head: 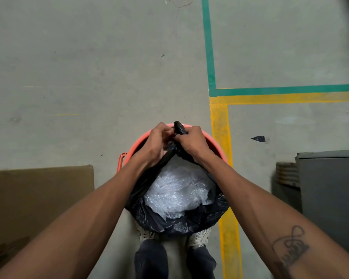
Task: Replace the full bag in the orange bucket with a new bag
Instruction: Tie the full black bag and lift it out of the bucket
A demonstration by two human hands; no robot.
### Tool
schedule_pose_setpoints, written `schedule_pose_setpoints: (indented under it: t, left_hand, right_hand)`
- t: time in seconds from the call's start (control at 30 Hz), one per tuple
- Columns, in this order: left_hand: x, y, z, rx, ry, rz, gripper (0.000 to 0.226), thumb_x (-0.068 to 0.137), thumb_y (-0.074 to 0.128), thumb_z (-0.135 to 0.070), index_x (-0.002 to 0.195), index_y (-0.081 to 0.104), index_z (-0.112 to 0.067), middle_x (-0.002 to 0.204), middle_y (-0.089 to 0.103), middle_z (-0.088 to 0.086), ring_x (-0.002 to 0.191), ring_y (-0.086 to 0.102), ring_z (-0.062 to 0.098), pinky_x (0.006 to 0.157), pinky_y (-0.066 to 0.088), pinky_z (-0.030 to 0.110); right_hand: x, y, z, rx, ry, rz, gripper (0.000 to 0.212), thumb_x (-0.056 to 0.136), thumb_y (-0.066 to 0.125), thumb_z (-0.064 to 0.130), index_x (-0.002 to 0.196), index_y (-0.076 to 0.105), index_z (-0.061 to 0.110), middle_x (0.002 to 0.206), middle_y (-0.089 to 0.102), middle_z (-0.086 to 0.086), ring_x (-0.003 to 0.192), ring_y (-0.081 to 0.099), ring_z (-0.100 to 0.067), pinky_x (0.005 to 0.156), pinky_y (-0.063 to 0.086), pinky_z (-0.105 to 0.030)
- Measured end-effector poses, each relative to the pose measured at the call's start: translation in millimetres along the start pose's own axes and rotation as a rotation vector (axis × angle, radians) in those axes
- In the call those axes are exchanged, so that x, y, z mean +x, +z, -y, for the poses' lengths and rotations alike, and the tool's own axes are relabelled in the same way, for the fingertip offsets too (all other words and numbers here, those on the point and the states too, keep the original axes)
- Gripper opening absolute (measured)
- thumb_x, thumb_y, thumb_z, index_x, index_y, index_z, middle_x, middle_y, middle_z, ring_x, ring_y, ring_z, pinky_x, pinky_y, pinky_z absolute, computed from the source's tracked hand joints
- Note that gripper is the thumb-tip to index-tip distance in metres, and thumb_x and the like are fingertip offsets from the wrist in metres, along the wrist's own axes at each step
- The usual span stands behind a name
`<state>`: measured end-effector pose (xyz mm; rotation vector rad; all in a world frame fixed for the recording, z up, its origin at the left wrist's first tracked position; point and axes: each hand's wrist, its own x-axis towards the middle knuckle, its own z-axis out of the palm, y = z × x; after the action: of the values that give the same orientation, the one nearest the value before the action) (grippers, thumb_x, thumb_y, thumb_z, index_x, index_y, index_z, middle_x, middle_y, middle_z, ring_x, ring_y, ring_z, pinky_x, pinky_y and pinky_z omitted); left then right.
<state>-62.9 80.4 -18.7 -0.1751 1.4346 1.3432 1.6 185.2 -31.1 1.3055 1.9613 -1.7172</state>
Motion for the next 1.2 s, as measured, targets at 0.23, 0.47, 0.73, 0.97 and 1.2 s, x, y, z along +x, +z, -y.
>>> schedule_pose_setpoints:
  t: [0.23, 0.47, 0.73, 0.97, 1.2]
  left_hand:
    - [-1, -5, 16, 0.836, -0.053, -0.013, 0.073, 0.061, 0.042, -0.063, 0.120, 0.065, -0.026, 0.125, 0.066, 0.008, 0.115, 0.059, 0.028, 0.105, 0.043, 0.042]
    - [-37, 29, 41, 1.087, -0.112, -0.294, 0.061, 0.068, 0.058, -0.060, 0.108, 0.065, -0.015, 0.106, 0.069, 0.013, 0.096, 0.066, 0.037, 0.086, 0.056, 0.042]
    - [-17, 19, 35, 0.593, -0.042, -0.388, 0.035, 0.095, 0.047, -0.028, 0.091, 0.066, 0.001, 0.085, 0.069, 0.020, 0.077, 0.068, 0.032, 0.070, 0.048, 0.033]
    - [-15, 21, 43, 0.300, -0.185, -0.383, 0.026, 0.094, 0.046, -0.016, 0.074, 0.057, -0.005, 0.051, 0.051, 0.009, 0.040, 0.047, 0.019, 0.043, 0.043, 0.024]
    - [-7, 36, 40, 0.360, -0.083, -0.421, 0.037, 0.086, 0.042, -0.026, 0.091, 0.065, 0.003, 0.085, 0.065, 0.022, 0.068, 0.063, 0.033, 0.065, 0.049, 0.035]
  right_hand:
    - [1, 6, 5, -0.044, 0.050, -0.143, 0.004, 0.068, 0.065, 0.007, 0.066, 0.065, 0.003, 0.061, 0.061, -0.009, 0.056, 0.055, -0.022, 0.055, 0.045, -0.032]
    - [-14, 10, 0, -0.115, 0.064, -0.097, 0.006, 0.077, 0.071, 0.010, 0.075, 0.070, 0.005, 0.065, 0.066, -0.007, 0.057, 0.060, -0.022, 0.053, 0.046, -0.030]
    - [-38, -8, -19, 0.062, -0.006, 0.177, 0.038, 0.091, 0.064, 0.045, 0.093, 0.072, 0.008, 0.080, 0.072, -0.007, 0.065, 0.065, -0.011, 0.065, 0.053, -0.025]
    - [-63, 1, -53, -0.093, 0.041, 0.237, 0.065, 0.070, 0.079, 0.019, 0.129, 0.051, 0.016, 0.110, 0.064, 0.000, 0.100, 0.063, -0.018, 0.090, 0.051, -0.031]
    - [-84, 16, -52, -0.555, 0.139, -0.221, 0.031, 0.084, 0.058, 0.019, 0.112, 0.052, 0.007, 0.116, 0.064, -0.017, 0.109, 0.062, -0.036, 0.089, 0.047, -0.042]
